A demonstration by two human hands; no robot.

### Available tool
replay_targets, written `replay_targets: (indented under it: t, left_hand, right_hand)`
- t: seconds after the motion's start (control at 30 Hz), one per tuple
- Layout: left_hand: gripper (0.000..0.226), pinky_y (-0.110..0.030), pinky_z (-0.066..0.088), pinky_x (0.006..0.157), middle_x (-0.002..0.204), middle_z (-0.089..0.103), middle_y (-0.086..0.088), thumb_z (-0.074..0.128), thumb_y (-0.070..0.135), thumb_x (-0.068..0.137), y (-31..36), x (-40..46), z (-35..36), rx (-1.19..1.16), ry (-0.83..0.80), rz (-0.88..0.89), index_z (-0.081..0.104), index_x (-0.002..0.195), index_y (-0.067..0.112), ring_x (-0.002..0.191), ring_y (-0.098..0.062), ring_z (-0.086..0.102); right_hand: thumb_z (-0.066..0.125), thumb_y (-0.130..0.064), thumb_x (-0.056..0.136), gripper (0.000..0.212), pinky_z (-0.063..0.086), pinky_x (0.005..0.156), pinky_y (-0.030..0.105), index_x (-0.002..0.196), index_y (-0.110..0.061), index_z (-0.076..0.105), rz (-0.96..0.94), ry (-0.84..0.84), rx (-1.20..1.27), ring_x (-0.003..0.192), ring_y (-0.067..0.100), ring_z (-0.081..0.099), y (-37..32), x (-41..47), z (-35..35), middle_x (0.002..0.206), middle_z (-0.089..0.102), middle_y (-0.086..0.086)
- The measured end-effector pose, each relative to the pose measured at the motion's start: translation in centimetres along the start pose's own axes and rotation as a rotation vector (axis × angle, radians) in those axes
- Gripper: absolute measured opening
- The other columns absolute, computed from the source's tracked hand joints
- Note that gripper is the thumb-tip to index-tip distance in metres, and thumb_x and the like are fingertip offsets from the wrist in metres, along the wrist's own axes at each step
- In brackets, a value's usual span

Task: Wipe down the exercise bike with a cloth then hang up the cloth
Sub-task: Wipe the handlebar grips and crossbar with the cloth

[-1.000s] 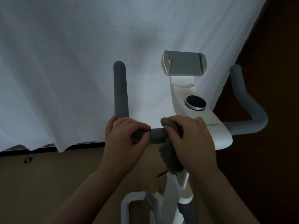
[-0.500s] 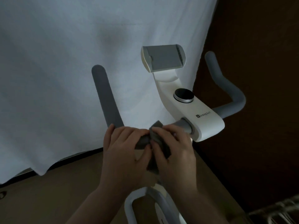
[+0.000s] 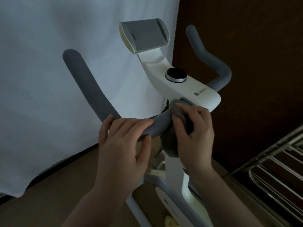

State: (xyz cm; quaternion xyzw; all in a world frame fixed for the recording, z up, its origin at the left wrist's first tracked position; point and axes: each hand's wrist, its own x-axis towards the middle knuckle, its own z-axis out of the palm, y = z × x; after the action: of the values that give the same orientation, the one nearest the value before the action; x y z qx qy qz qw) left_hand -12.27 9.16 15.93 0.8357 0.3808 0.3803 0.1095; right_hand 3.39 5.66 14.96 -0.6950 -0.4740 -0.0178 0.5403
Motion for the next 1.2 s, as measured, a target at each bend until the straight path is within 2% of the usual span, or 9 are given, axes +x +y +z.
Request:
replay_targets:
  t: [0.13, 0.3, 0.43, 0.6, 0.7, 0.9, 1.0, 1.07, 1.2]
  left_hand:
    - [0.033, -0.038, 0.022, 0.114, 0.108, 0.066, 0.01, 0.049, 0.029, 0.086, 0.0, -0.1, 0.1, -0.025, -0.002, -0.002, 0.065, 0.114, 0.021, 0.108, -0.01, 0.055]
    - [0.032, -0.042, 0.026, 0.11, 0.102, 0.065, 0.012, 0.048, 0.031, 0.086, 0.2, 0.2, -0.1, -0.015, -0.006, 0.0, 0.066, 0.111, 0.022, 0.102, -0.01, 0.056]
    - [0.027, -0.043, 0.032, 0.103, 0.094, 0.065, 0.015, 0.051, 0.033, 0.083, 0.1, 1.1, -0.4, -0.018, -0.028, -0.005, 0.067, 0.103, 0.024, 0.093, -0.01, 0.058]
    - [0.022, -0.037, 0.024, 0.108, 0.096, 0.065, 0.017, 0.055, 0.033, 0.084, 0.8, 2.0, -0.1, -0.009, -0.06, -0.019, 0.066, 0.102, 0.028, 0.089, -0.002, 0.057]
    - [0.023, -0.042, 0.025, 0.109, 0.098, 0.066, 0.018, 0.057, 0.036, 0.082, 1.0, 2.7, 0.5, -0.003, -0.076, -0.021, 0.067, 0.102, 0.031, 0.089, 0.0, 0.057]
    - [0.02, -0.041, 0.028, 0.101, 0.089, 0.064, 0.022, 0.053, 0.043, 0.082, 1.7, 4.1, 1.5, 0.027, -0.02, -0.062, 0.068, 0.091, 0.035, 0.084, 0.006, 0.048]
    - [0.015, -0.038, 0.027, 0.101, 0.082, 0.049, 0.038, 0.05, 0.049, 0.077, 2.4, 4.2, 1.5, 0.041, -0.016, -0.142, 0.061, 0.085, 0.041, 0.078, 0.017, 0.045]
    - [0.019, -0.034, 0.025, 0.107, 0.083, 0.054, 0.036, 0.051, 0.054, 0.073, 2.3, 4.1, 1.4, 0.046, -0.019, -0.206, 0.061, 0.085, 0.044, 0.087, 0.015, 0.05]
    - [0.025, -0.042, 0.021, 0.114, 0.088, 0.06, 0.031, 0.054, 0.053, 0.07, 2.9, 3.8, 1.2, 0.107, 0.007, -0.275, 0.065, 0.089, 0.041, 0.093, 0.011, 0.053]
  right_hand:
    - [0.059, -0.022, 0.09, 0.028, 0.04, 0.088, 0.006, 0.117, -0.03, 0.059, -0.057, -0.004, 0.011, 0.108, -0.005, 0.046, -1.1, -2.1, 1.3, 0.117, 0.044, -0.014]
    - [0.062, -0.025, 0.091, 0.022, 0.047, 0.088, 0.016, 0.111, -0.035, 0.064, 0.305, 0.176, 0.187, 0.105, -0.007, 0.048, -1.2, 0.7, 1.1, 0.115, 0.05, -0.016]
    - [0.06, -0.022, 0.091, 0.023, 0.046, 0.085, 0.015, 0.111, -0.027, 0.067, -0.115, -0.043, -0.051, 0.101, 0.002, 0.051, -1.7, -1.1, 0.8, 0.113, 0.048, -0.012]
    - [0.052, -0.032, 0.094, 0.026, 0.053, 0.072, 0.024, 0.115, -0.024, 0.065, -0.093, -0.07, -0.36, 0.09, 0.011, 0.059, -0.3, 2.8, -1.9, 0.111, 0.055, -0.005]
    - [0.053, -0.03, 0.094, 0.018, 0.056, 0.069, 0.029, 0.107, -0.025, 0.065, -0.208, -0.23, -0.337, 0.089, 0.012, 0.059, -1.6, 2.0, -1.5, 0.108, 0.053, -0.005]
    - [0.047, -0.035, 0.098, 0.021, 0.048, 0.097, 0.037, 0.115, -0.031, 0.059, -0.22, -0.506, -0.536, 0.108, 0.013, 0.055, -1.0, 7.6, -2.9, 0.116, 0.05, -0.005]
    - [0.055, -0.031, 0.094, 0.013, 0.054, 0.084, 0.032, 0.105, -0.028, 0.062, -0.355, -0.625, -0.351, 0.092, 0.012, 0.058, -2.1, 6.5, -2.6, 0.107, 0.053, -0.006]
    - [0.053, -0.033, 0.095, 0.012, 0.052, 0.079, 0.025, 0.103, -0.031, 0.061, -0.363, -0.686, -0.266, 0.088, 0.008, 0.056, -1.4, 7.1, -3.1, 0.102, 0.053, -0.011]
    - [0.065, -0.027, 0.081, 0.01, 0.056, 0.056, 0.029, 0.087, -0.02, 0.07, -0.436, -0.601, -0.286, 0.066, 0.015, 0.064, 0.7, 8.9, -2.8, 0.082, 0.062, -0.001]
